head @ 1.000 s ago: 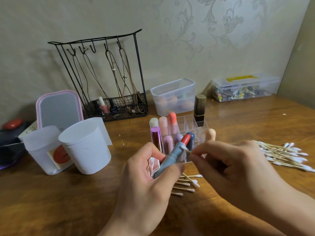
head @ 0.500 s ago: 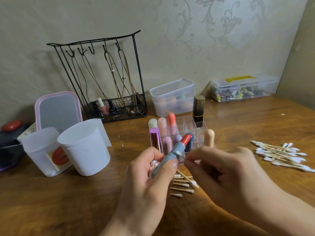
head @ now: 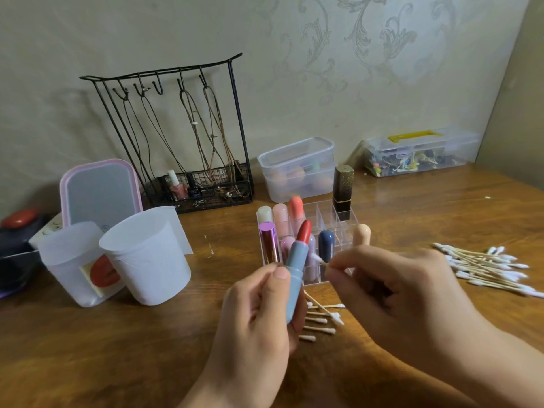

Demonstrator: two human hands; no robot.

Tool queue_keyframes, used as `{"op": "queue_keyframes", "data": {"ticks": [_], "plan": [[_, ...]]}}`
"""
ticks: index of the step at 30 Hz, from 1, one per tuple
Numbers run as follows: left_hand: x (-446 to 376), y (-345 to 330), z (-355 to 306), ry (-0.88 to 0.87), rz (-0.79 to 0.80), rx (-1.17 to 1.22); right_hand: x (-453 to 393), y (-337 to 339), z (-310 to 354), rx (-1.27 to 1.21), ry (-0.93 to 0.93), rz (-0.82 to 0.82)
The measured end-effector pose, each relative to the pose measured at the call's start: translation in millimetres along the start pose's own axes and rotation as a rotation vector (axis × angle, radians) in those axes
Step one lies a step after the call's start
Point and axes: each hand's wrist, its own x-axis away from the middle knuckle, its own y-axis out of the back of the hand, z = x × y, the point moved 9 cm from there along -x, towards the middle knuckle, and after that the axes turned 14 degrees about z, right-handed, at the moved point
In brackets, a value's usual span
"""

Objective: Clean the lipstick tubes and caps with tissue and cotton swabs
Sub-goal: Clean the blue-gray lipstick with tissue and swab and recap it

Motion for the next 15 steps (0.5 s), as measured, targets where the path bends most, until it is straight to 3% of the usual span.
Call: {"op": "queue_keyframes", "data": {"ticks": [10,13,15], "plan": [[-3,-2,7,-0.12,-0.037,-0.105,0,2,6,-0.056,0.064,0.008],[-3,-5,2,-0.115,0.043,-0.238,0,3,4,-0.045,0.042,-0.004],[-3,-8,-9,-0.205,0.079,-0.397,0,-1,6,-0.049,0.066,0.028]]}}
